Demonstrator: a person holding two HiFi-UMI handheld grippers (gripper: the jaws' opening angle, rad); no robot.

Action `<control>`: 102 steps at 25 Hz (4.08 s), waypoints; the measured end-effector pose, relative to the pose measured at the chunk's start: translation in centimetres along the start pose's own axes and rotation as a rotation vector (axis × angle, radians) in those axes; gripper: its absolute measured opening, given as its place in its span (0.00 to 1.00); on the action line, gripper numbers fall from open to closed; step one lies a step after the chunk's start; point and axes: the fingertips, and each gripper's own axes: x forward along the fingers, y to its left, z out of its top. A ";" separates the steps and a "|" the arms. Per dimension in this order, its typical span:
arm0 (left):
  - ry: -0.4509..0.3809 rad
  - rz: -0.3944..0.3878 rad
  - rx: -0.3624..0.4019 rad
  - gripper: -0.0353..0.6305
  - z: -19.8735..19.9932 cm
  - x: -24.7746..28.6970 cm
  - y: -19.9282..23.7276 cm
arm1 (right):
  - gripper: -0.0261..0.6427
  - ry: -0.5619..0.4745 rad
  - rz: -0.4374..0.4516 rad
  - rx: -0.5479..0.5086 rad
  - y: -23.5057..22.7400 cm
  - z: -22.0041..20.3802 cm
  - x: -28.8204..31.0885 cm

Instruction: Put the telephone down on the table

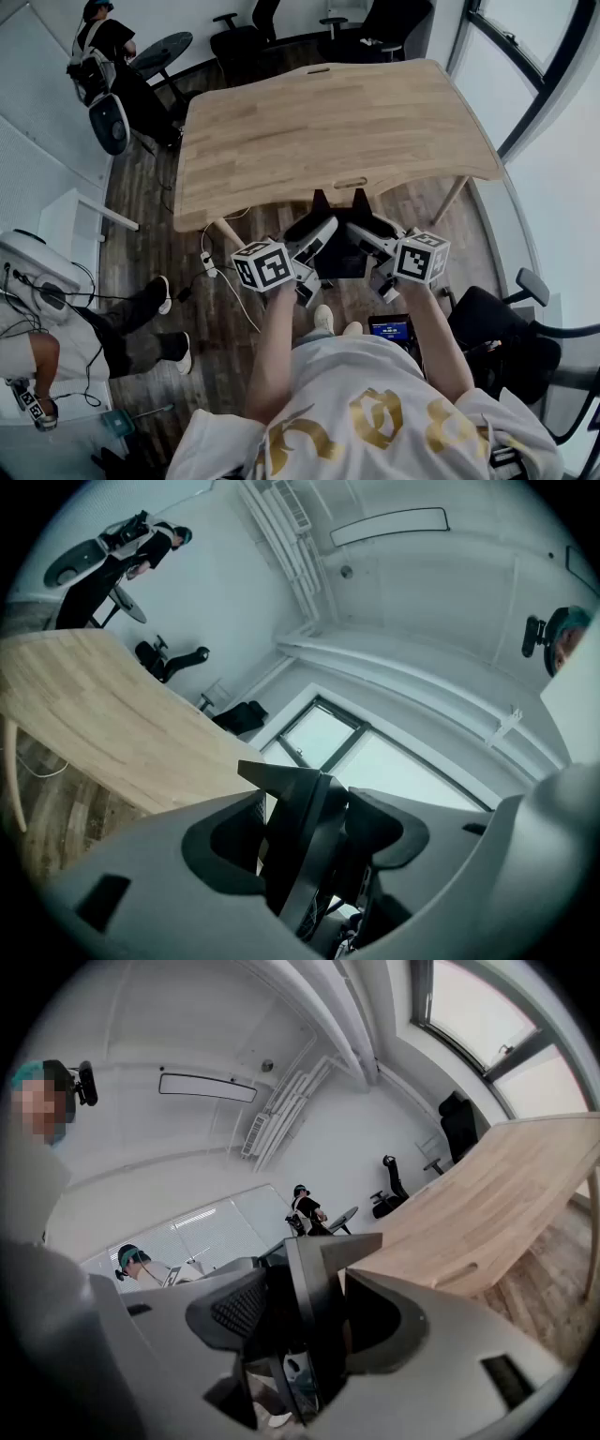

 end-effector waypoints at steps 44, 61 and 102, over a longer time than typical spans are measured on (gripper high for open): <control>0.005 -0.002 -0.070 0.44 7.9 10.1 11.7 | 0.40 0.026 -0.069 0.023 -11.1 7.3 11.1; 0.070 -0.050 -0.092 0.44 18.6 17.1 24.4 | 0.40 0.006 -0.154 0.066 -19.3 13.8 25.1; 0.148 -0.011 -0.154 0.44 20.8 24.2 34.4 | 0.40 0.041 -0.160 0.161 -29.3 15.4 32.1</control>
